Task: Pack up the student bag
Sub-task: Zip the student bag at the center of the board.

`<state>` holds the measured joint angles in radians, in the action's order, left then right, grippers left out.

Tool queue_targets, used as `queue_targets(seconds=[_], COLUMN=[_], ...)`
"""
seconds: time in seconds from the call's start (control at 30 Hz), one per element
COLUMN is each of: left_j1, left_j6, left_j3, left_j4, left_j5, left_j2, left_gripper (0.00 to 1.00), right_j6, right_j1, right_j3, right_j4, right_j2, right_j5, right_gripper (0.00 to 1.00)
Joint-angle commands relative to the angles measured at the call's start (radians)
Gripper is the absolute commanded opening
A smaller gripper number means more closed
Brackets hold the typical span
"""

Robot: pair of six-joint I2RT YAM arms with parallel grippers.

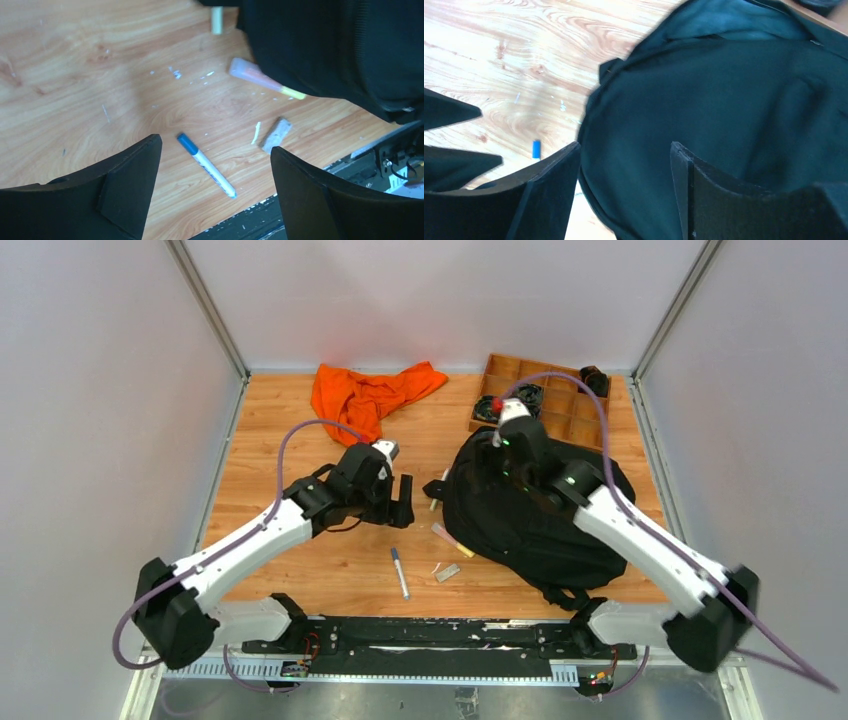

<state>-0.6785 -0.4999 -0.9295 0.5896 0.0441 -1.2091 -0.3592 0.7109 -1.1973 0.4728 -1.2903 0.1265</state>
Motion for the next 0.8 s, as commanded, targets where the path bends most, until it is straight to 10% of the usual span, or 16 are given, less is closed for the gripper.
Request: queue_targets(seconds=[0.0,0.47,0.77], left_j1=[-0.125,-0.635,-0.687], left_j6=[0.054,0.145,0.012], left_j3=[-0.096,-0.485,-0.7], left_j4=[-0.008,-0.187,-0.079], left_j5=[-0.193,-0.468,-0.572], left_j2=[0.089,-0.417,-0.697], left_gripper=[0.86,0.81,0.71], right_j6=[-0.005,-0.227,-0.198], right_j1=[-0.049,-0.742,-0.742], right_j3=[0.143,0.315,0.272], right_j4=[0.09,0.321,0.276], right_j2=[0.289,0.528,0.476], right_j5=[0.191,-0.075,-0.056], right_gripper=[0.7,0.63,0.63])
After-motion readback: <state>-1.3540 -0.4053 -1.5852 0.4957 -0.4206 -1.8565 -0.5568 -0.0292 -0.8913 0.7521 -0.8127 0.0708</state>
